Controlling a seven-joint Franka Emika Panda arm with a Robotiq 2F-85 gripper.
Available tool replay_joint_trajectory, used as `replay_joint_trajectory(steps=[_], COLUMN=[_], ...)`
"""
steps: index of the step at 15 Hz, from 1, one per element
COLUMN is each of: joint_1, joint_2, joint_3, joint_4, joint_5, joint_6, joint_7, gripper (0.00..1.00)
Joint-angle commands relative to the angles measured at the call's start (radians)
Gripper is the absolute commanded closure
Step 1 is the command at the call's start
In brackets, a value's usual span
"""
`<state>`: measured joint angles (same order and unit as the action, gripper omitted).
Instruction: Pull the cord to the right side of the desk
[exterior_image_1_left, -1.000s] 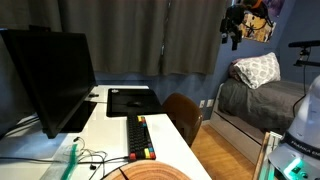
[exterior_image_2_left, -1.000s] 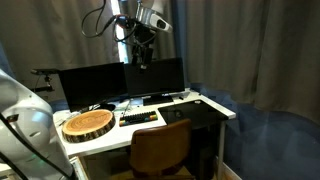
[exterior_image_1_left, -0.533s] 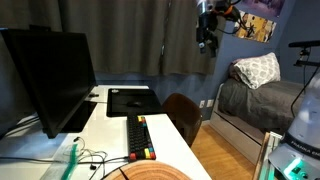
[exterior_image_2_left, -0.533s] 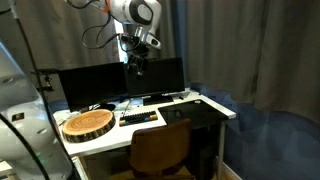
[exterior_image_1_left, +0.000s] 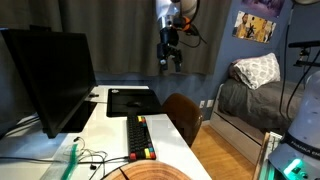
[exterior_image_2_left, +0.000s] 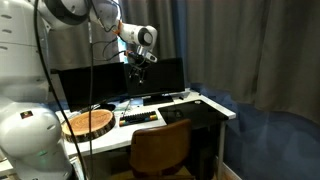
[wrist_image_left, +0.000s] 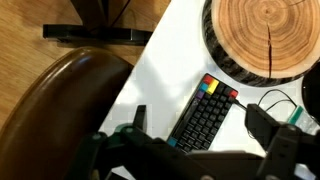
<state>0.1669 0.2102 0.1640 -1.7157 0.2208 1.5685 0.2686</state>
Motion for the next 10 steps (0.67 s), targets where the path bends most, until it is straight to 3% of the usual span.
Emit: replay_joint_trajectory(steps=[1,2,3,6,10], joint_1=[0.029,0.032,0.034,0.042,0.042], joint_2=[0.182,0.213,0.132,0.202,0.208], joint_3=[0.008,0.011,-0.002,-0.001,-0.001], joint_4=[0.198,0.233,0.119,0.192,0.215], joint_5=[0.031,0.03,0.011,0.013,0.013], joint_6=[-0.044,-0.068,-0.011,-0.032,-0.047], joint_7=[-0.005,-0.038,-0.012,-0.029,-0.032], gripper=[0.0,0.0,0.0,0.0,0.0])
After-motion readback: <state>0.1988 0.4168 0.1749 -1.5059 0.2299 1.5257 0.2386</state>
